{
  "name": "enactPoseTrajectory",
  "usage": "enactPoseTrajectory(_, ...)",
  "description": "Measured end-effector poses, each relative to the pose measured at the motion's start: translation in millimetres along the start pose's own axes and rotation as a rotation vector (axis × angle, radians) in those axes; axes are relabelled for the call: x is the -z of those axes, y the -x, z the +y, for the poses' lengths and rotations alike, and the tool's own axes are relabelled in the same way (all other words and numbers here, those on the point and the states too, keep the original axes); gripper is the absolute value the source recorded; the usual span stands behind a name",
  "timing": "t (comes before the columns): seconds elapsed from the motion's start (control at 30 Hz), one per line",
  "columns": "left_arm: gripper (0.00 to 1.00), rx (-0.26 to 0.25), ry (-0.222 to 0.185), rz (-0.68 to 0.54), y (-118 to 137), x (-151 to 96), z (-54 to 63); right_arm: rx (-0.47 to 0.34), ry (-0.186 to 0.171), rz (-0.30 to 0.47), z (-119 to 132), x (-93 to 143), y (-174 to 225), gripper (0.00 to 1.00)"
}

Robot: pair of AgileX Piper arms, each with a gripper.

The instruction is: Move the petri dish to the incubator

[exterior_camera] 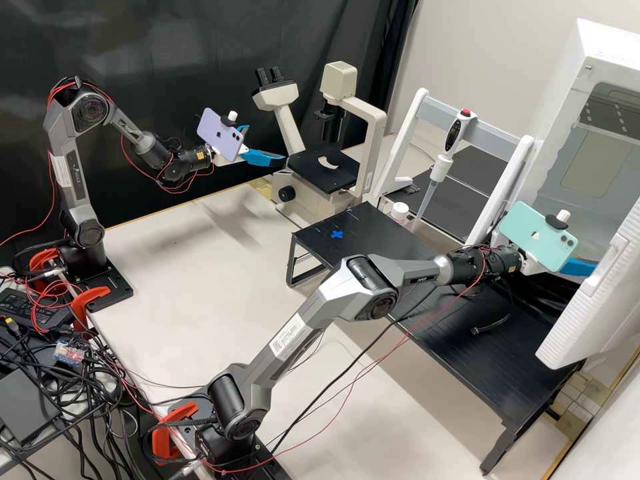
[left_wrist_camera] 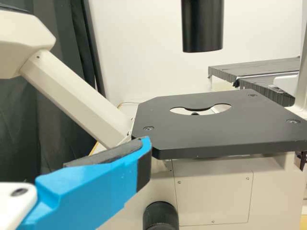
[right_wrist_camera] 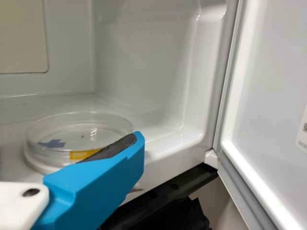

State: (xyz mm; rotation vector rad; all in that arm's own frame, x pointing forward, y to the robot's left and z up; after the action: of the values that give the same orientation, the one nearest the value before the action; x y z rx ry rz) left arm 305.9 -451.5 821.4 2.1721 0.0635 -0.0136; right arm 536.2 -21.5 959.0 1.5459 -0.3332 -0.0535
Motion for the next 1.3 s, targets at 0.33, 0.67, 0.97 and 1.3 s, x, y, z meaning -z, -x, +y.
enactPoseTrajectory(0.33,1.00,0.000,0.000,0.000,0,0,0.0,-0.036,0.007,0.019,14,-15,49,1.00)
enactPoseTrajectory(0.67,1.00,0.000,0.000,0.000,0,0,0.0,-0.120,-0.049,0.089,23,-31,130,1.00)
enactPoseTrajectory(0.97,1.00,0.000,0.000,0.000,0,0,0.0,-0.141,-0.060,0.231,5,-31,220,1.00)
enactPoseTrajectory(1.3,1.00,0.000,0.000,0.000,0,0,0.0,-0.075,-0.120,0.350,-28,-34,323,1.00)
